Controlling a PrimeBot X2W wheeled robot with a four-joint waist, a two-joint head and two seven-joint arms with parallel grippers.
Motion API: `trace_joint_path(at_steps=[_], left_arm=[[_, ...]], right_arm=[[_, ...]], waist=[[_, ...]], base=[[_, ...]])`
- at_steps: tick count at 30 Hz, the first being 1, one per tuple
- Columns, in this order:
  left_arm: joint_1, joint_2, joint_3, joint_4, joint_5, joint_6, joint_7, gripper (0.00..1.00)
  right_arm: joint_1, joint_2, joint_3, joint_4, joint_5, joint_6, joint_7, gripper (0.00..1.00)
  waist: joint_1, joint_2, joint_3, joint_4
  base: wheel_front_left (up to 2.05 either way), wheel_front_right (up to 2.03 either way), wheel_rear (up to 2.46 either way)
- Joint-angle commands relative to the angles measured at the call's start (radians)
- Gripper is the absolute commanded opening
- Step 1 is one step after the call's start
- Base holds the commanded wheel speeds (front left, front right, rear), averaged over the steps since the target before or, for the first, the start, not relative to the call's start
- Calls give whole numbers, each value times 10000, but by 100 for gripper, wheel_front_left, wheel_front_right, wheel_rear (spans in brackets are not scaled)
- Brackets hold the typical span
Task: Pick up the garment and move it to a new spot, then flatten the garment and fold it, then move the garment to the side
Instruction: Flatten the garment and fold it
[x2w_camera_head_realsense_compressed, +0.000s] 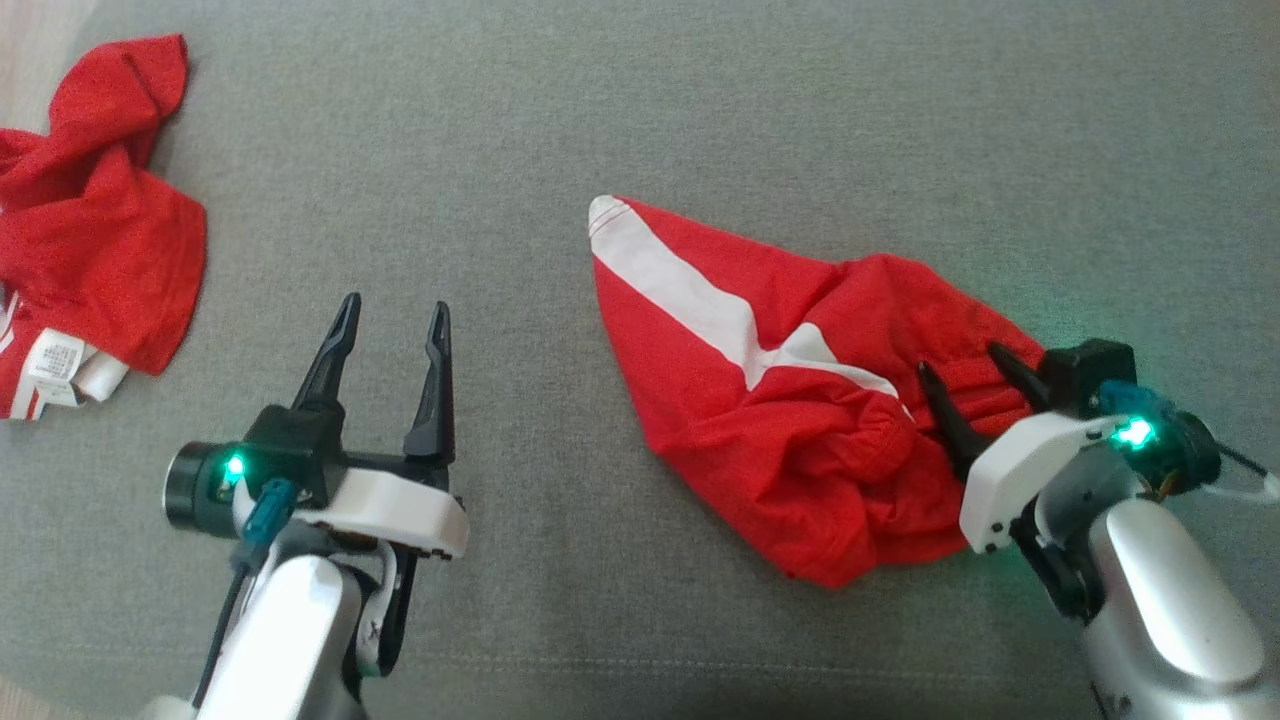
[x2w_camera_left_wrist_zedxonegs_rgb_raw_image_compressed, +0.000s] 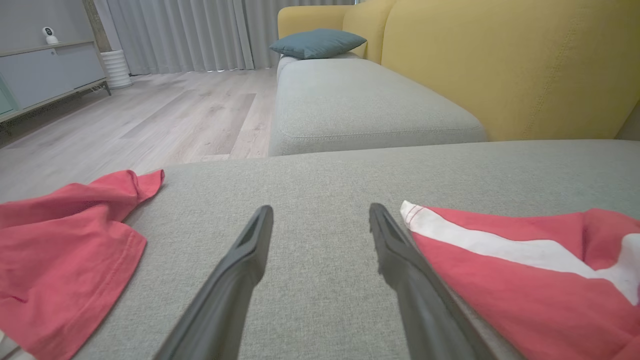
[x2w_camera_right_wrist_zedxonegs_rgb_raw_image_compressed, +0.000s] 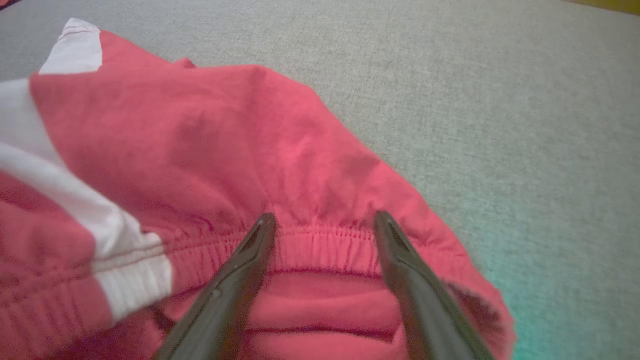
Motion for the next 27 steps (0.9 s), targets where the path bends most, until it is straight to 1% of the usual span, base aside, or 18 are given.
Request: trace_joint_path(at_steps=[1,2,3,7,11,17,21,22,27], left_arm=[[-455,99,377,-260,94,1,-117,100],[-462,89,386,-245,95,-2,-125,100],[-470,88,403,-227,90,-11,-132,100],[-513,58,459,-181,99,-25,-150,100],[-526,10,486,-162,129,-22,-159,100],[-588,-61,505,-203,193,-79,-163,100],[-724,-147,495,-232,246,-157,-164,100],[-724,-147,495,-232,246,-157,-164,100],[-902,-262,540,-253,325,-229,-165,100]], right_arm=[[-438,-181,290,-40,108,75,89,75],[-526,-213,322,68,152,75,84,36],[-607,-253,340,156,198,75,69,0],[-895,-452,274,189,388,75,-299,0],[-1175,-696,20,-44,466,75,-666,0],[-1883,-1096,-238,-172,568,75,-846,0],[-2603,-1425,-240,199,656,75,-996,0],[-2603,-1425,-240,199,656,75,-996,0],[-3514,-1826,-185,1127,711,75,-1389,0]], waist=[[0,0,87,64],[0,0,107,73],[0,0,128,73],[0,0,193,66],[0,0,207,27],[0,0,305,27],[0,0,514,162],[0,0,514,162],[0,0,814,395]], base=[[0,0,0],[0,0,0],[0,0,0],[0,0,0],[0,0,0],[0,0,0],[0,0,0],[0,0,0],[0,0,0]])
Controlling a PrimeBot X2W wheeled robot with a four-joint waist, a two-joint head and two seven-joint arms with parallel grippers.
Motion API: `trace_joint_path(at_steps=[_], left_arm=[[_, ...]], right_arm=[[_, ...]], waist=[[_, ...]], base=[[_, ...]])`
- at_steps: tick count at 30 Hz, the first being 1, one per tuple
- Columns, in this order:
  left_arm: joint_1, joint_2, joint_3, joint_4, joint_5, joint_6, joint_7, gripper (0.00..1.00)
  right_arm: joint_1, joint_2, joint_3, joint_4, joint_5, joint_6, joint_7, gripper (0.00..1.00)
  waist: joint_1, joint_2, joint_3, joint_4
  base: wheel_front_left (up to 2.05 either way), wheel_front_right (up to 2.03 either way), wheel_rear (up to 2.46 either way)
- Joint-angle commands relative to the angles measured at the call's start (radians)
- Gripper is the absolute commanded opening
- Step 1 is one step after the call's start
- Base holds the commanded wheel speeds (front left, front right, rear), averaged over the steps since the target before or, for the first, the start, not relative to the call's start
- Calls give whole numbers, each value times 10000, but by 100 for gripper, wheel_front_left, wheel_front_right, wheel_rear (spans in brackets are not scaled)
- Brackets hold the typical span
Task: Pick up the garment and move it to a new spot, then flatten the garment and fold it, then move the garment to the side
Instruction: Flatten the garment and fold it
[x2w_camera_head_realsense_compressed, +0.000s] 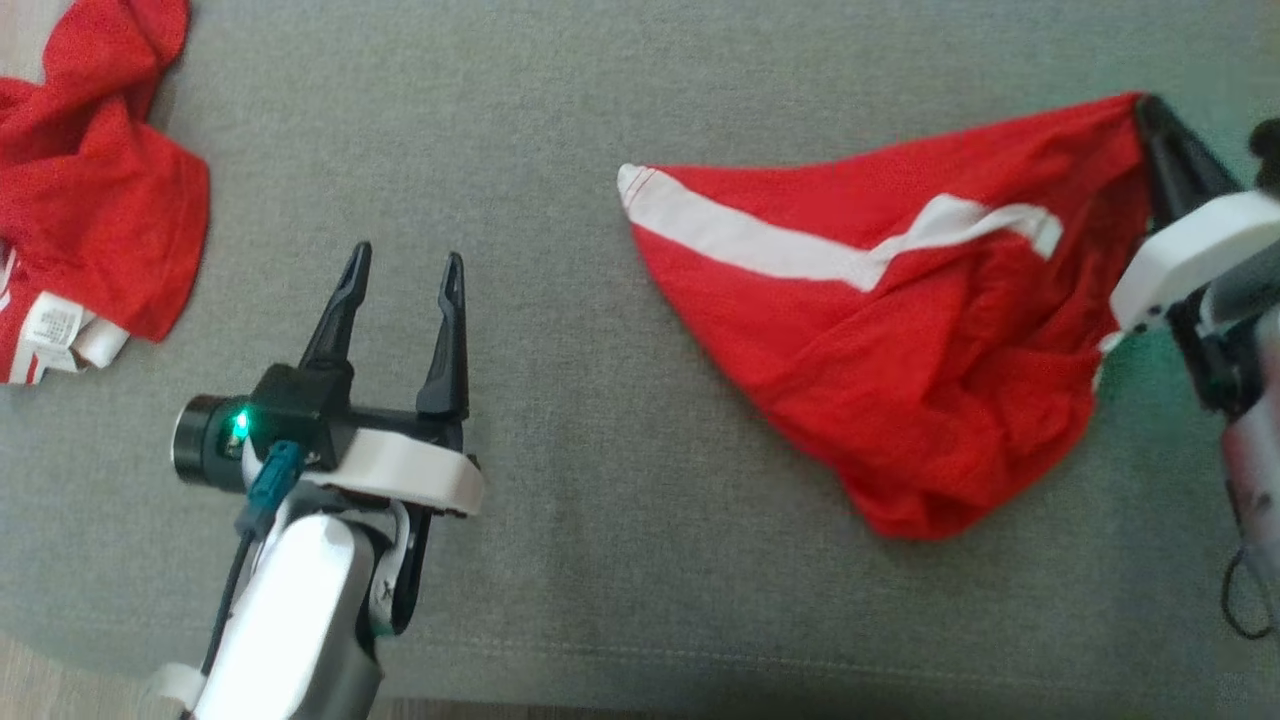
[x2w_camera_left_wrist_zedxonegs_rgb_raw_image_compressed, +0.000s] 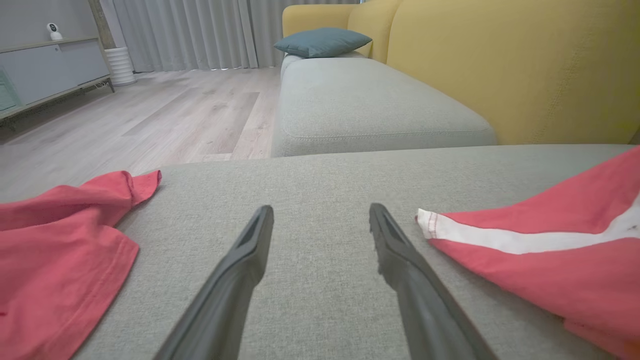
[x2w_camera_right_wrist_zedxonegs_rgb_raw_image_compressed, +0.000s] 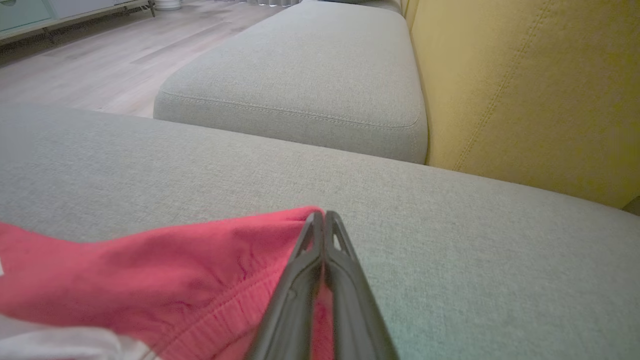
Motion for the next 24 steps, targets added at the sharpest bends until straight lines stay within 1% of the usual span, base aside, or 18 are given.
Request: trace_joint_path(at_steps=[1,3,6,7,8,9,13,16,20,24], left_arm=[[-327,90,448,-313,128,-52,-121,100],[-351,51,492,-307,150,-71,-121,100],[-353,-6,539,-284,195,-105,-121,100],[-347,-22,558,-267,210,-112,-121,100],[-334,-37,579,-246,222,-120,-121,100],[-311,-49,603,-224,231,-127,-121,100],[-210,-72,660,-131,258,-200,-121,100],[-81,-47,723,-65,281,-213,-121,100],[131,13,807,-3,308,-216,-122,100],[350,86,914,16,319,-168,-122,100]], right_arm=[[-308,-206,86,-77,17,73,-171,0],[-568,-241,136,446,-21,73,-359,0],[-799,-142,467,1243,8,73,-482,0],[-854,-99,550,1485,28,73,-562,15],[-895,-40,590,1697,78,73,-682,54],[-913,20,627,1886,123,73,-803,100],[-790,193,652,2251,477,73,-1397,100],[-455,234,609,2023,735,73,-1886,100],[348,345,283,1053,809,73,-2500,100],[1557,695,-322,-474,520,73,-2656,100]], waist=[[0,0,117,98],[0,0,177,122],[0,0,216,122],[0,0,201,103],[0,0,169,78],[0,0,121,42],[0,0,-131,-117],[0,0,-384,-260],[0,0,-786,-441],[0,0,-1197,-576]], base=[[0,0,0],[0,0,0],[0,0,0],[0,0,0],[0,0,0],[0,0,0],[0,0,0],[0,0,0],[0,0,0],[0,0,0]])
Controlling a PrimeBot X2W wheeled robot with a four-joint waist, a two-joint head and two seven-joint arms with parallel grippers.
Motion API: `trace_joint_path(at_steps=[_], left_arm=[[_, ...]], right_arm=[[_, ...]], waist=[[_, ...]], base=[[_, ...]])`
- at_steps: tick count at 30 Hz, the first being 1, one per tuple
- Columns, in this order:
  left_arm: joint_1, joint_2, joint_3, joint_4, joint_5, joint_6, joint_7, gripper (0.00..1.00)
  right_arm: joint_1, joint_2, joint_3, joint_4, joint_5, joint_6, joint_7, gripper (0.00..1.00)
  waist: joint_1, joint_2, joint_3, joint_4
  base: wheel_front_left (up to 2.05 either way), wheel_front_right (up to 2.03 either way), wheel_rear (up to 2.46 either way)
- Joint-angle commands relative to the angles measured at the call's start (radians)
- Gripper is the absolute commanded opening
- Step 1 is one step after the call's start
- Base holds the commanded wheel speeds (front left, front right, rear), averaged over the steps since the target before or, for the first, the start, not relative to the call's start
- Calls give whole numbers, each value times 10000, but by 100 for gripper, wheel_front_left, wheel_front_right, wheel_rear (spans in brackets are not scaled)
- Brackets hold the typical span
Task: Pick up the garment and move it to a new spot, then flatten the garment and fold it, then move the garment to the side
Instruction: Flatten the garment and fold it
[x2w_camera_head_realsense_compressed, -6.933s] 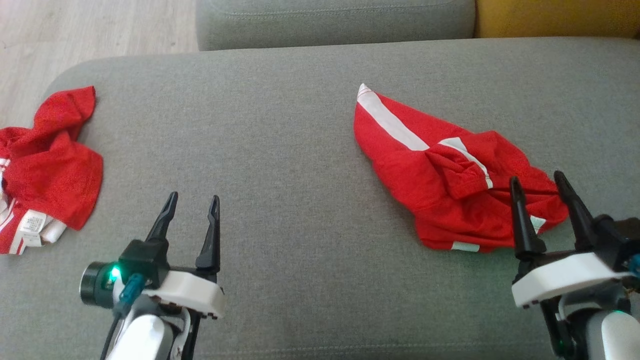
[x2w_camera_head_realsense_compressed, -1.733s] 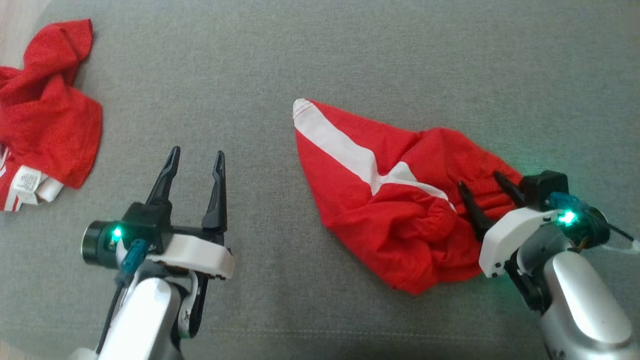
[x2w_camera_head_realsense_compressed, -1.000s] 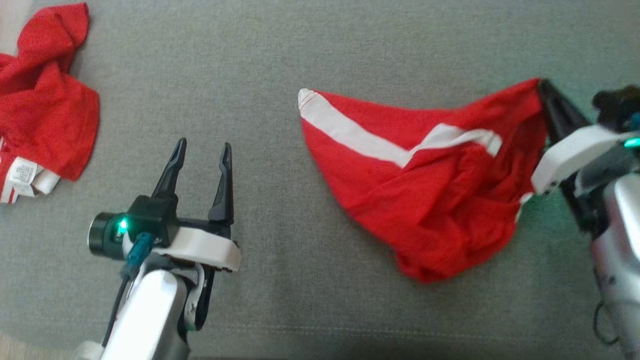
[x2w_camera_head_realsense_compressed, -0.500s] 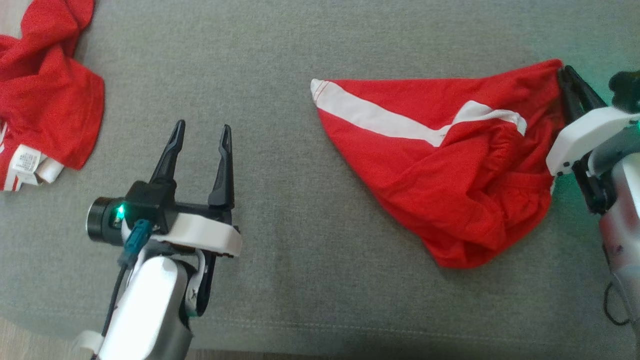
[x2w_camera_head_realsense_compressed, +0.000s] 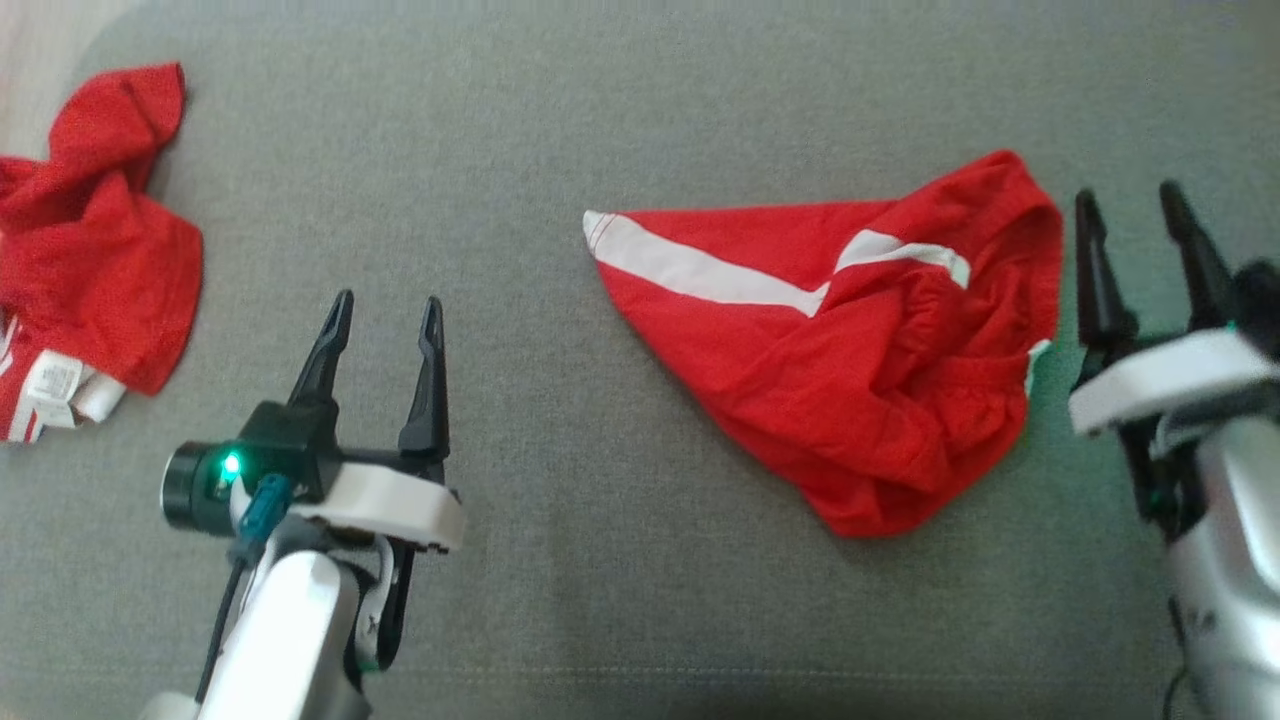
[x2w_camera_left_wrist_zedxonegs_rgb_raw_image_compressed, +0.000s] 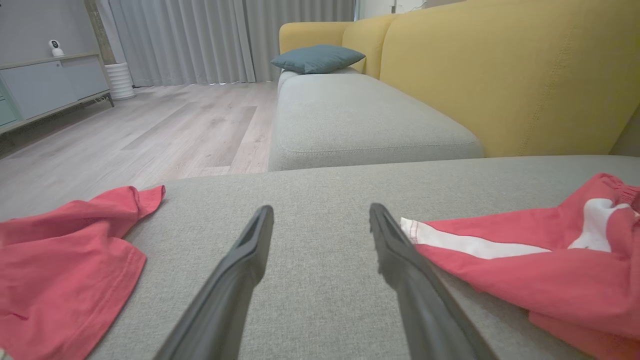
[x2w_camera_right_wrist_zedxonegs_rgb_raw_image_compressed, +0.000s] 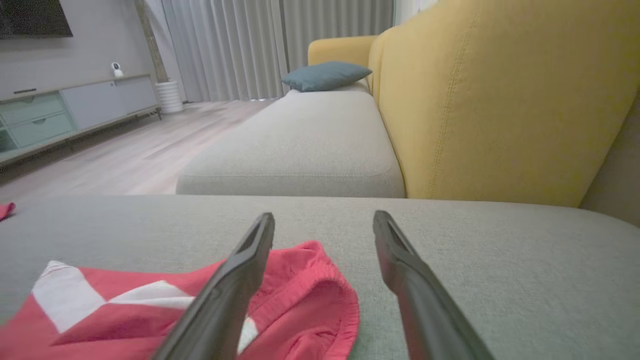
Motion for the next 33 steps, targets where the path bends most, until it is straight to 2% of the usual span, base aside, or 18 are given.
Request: trace_joint_path(at_steps=[1,8,13,28,33], left_arm=[[-126,256,419,-279,80,25,-122,100],[221,393,463,-257,31,76,-118,100],[288,509,495,-314,9,129,-67,100],[158,634,437,-413,1,260,114,100],[-941,560,57,-435,74,-149,625,100]], right_arm=[[313,150,-18,-774,-182,73,-3,100],[2578,1282,-772,-3653,-896,73,1082,100],[3484,1770,-1103,-4941,-1163,73,1769,100],[3817,2052,-1252,-5724,-1292,73,2328,100],[3601,2067,-1155,-5885,-1293,73,2412,100]], waist=[[0,-1,-275,-138],[0,-1,-738,-311],[0,-1,-786,-395],[0,-1,-638,-485],[0,-1,-136,-609]], base=[[0,0,0],[0,0,0],[0,0,0],[0,0,0],[0,0,0]])
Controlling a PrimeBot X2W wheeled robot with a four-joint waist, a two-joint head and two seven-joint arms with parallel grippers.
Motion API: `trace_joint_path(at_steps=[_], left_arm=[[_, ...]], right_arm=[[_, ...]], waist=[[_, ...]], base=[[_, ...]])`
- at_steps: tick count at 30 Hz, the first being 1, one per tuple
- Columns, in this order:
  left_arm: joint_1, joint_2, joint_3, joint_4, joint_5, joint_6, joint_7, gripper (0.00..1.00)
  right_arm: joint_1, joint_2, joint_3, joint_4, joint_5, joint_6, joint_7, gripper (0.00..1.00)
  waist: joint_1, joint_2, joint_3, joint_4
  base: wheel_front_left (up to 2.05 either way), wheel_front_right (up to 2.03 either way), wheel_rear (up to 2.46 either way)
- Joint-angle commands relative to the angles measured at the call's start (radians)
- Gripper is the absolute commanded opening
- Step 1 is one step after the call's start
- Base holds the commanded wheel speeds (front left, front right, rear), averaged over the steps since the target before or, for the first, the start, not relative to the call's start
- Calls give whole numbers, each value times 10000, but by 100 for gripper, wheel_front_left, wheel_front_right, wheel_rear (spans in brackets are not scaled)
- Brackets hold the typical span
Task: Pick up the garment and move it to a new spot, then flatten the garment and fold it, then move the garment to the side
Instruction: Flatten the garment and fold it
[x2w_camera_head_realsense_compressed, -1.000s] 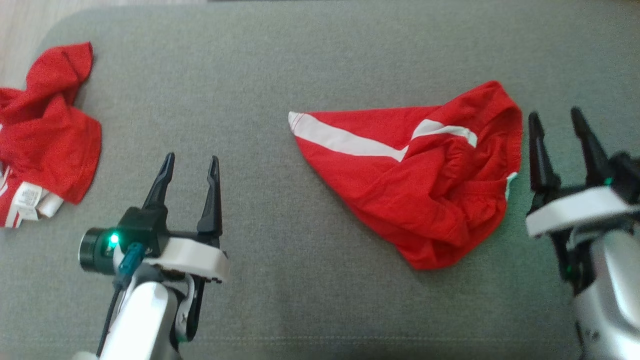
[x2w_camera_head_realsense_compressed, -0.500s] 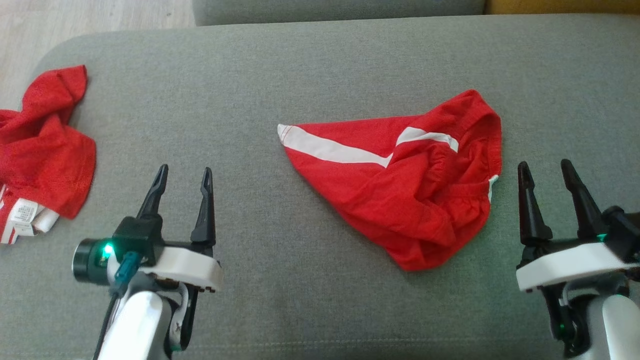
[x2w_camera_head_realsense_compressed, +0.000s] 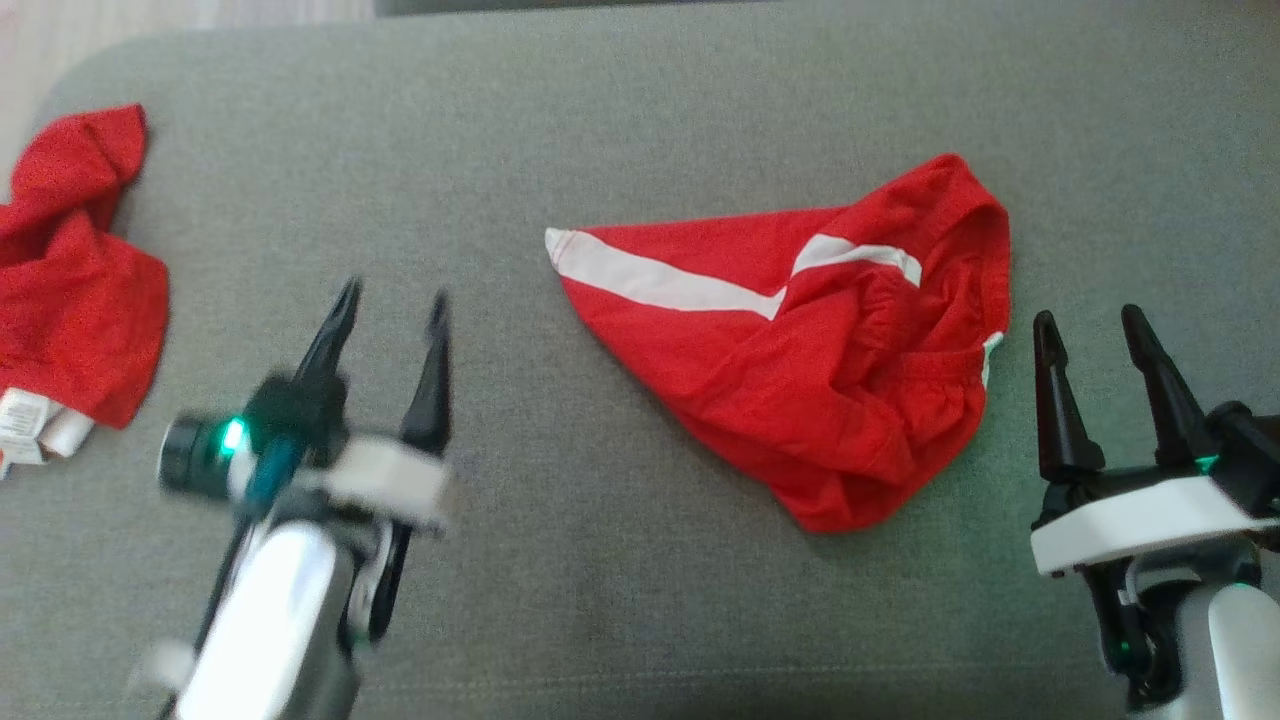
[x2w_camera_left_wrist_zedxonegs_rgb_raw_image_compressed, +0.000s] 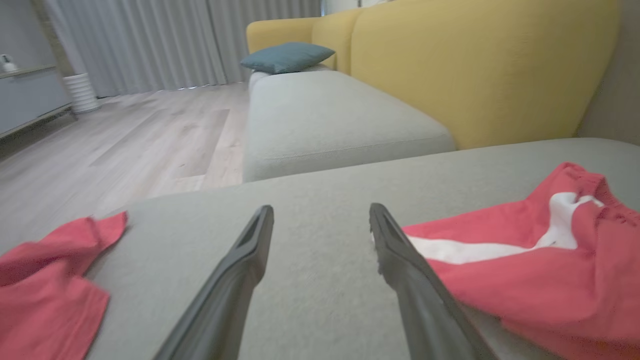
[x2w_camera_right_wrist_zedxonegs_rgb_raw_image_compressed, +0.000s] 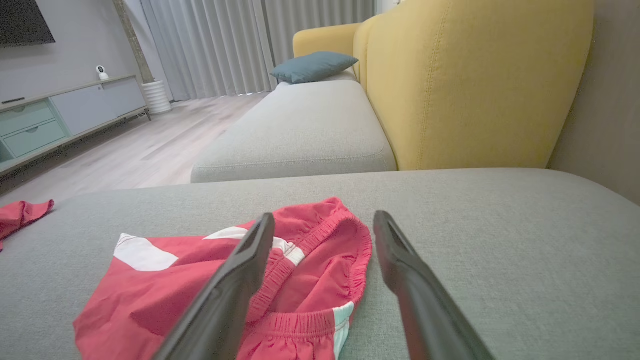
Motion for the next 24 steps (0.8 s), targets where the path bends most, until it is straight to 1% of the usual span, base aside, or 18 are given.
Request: trace_joint_path(at_steps=[1,5,10,11,16,21,22,23,24], left_arm=[[-1111,91,218,-307,69,-155,164,100],[-2549,-196,-190,588,-40,-769,935,100],[-4160,-642,-519,2906,-472,-1643,2030,100],[-4436,-688,-587,3425,-485,-1756,2220,100],[-5487,-902,-585,5664,-811,-2093,2946,100],[-6088,-977,-627,6990,-944,-2263,3067,100],[-6163,-999,-645,7194,-985,-2312,3093,95],[-6223,-1019,-678,7378,-1015,-2361,3134,32],[-6277,-1044,-706,7534,-1052,-2404,3176,0]], right_arm=[[-358,-3,275,-426,-40,73,47,100],[-650,-16,498,-467,-30,73,99,100],[-992,-38,789,-368,32,73,88,100],[-1058,-46,844,-331,52,73,84,100],[-1276,-63,1052,-143,178,73,28,100],[-1314,-66,1102,39,256,73,-6,100],[-1314,-73,1113,74,269,73,14,100],[-1321,-95,1122,104,283,73,26,100],[-1339,-134,1127,136,312,73,50,100]], waist=[[0,-1,321,-110],[0,-1,820,-326],[0,-1,1307,-641],[0,-1,1376,-708],[0,-1,1578,-1009],[0,-1,1647,-1149],[0,-1,1651,-1165],[0,-1,1652,-1173],[0,-1,1650,-1171]], base=[[0,0,0],[0,0,0],[0,0,0],[0,0,0],[0,0,0],[0,0,0],[0,0,0],[0,0,0],[0,0,0]])
